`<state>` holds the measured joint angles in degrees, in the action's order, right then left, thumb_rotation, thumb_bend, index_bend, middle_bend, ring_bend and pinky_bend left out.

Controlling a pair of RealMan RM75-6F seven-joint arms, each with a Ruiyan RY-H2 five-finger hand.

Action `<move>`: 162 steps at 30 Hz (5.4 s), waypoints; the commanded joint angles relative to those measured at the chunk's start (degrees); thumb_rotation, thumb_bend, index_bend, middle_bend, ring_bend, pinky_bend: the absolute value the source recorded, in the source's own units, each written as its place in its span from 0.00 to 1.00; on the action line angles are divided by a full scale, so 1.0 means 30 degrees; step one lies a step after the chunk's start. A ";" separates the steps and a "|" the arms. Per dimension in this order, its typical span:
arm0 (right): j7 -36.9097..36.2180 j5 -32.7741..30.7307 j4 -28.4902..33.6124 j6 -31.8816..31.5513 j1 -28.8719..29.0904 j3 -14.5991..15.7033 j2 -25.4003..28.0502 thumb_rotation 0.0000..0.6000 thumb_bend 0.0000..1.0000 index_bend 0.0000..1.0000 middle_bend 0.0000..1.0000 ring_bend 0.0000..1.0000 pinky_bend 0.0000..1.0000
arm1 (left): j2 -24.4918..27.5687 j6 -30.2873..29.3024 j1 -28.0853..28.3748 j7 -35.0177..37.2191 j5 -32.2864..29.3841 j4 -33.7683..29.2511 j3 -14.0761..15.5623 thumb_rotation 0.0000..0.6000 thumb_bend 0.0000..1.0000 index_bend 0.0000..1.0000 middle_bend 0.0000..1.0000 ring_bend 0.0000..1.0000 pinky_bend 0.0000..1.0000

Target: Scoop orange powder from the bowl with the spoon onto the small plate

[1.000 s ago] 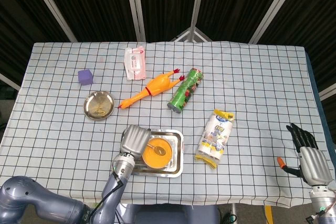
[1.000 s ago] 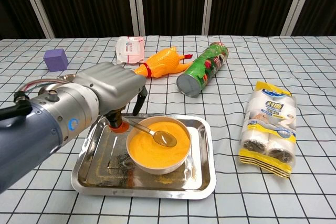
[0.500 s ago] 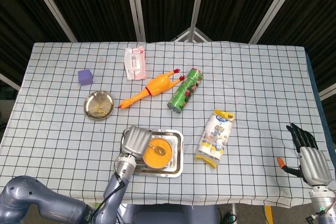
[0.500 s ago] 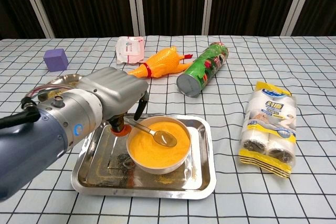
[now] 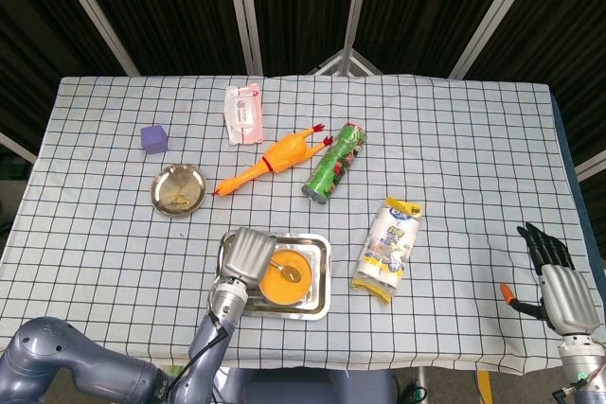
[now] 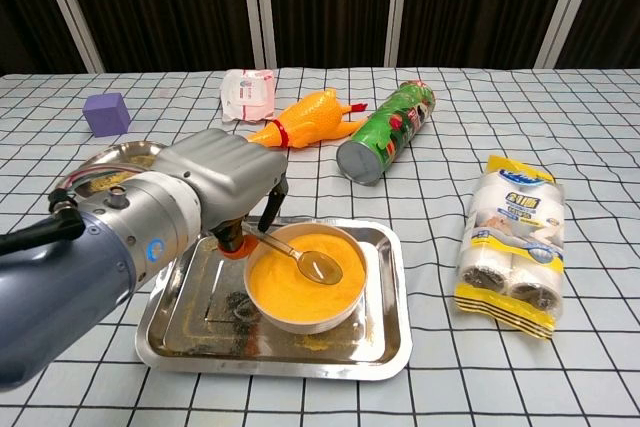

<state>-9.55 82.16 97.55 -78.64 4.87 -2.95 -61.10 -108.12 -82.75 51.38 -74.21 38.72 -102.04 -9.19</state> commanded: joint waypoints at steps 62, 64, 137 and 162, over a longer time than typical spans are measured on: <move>-0.0073 -0.0189 0.0208 0.0219 0.0010 -0.0004 0.0078 1.00 0.36 0.00 0.00 0.00 0.00 | 0.4597 0.6365 0.2571 -0.4457 1.3662 0.4525 0.4246 1.00 0.79 0.83 1.00 1.00 0.99; -0.0060 -0.0213 0.0225 0.0252 0.0019 -0.0002 0.0081 1.00 0.36 0.00 0.00 0.00 0.00 | 0.4424 0.6452 0.2499 -0.4335 1.3832 0.4638 0.4214 1.00 0.79 0.83 1.00 1.00 0.99; 0.0104 -0.0521 0.0582 0.0542 0.0039 0.0012 0.0200 1.00 0.36 0.00 0.00 0.00 0.00 | 0.5451 0.7288 -0.0028 -0.2944 1.7850 0.3001 0.3121 1.00 0.79 0.83 1.00 1.00 0.99; 0.0018 -0.0666 0.0656 0.0680 0.0057 -0.0009 0.0270 1.00 0.36 0.00 0.00 0.00 0.00 | 0.3967 0.8770 -0.0639 -0.4586 1.6410 0.4085 0.2423 1.00 0.79 0.84 1.00 1.00 0.99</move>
<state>-9.50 80.17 99.51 -76.60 5.04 -2.97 -60.29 -95.96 -56.54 49.58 -87.75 88.26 -90.09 -1.68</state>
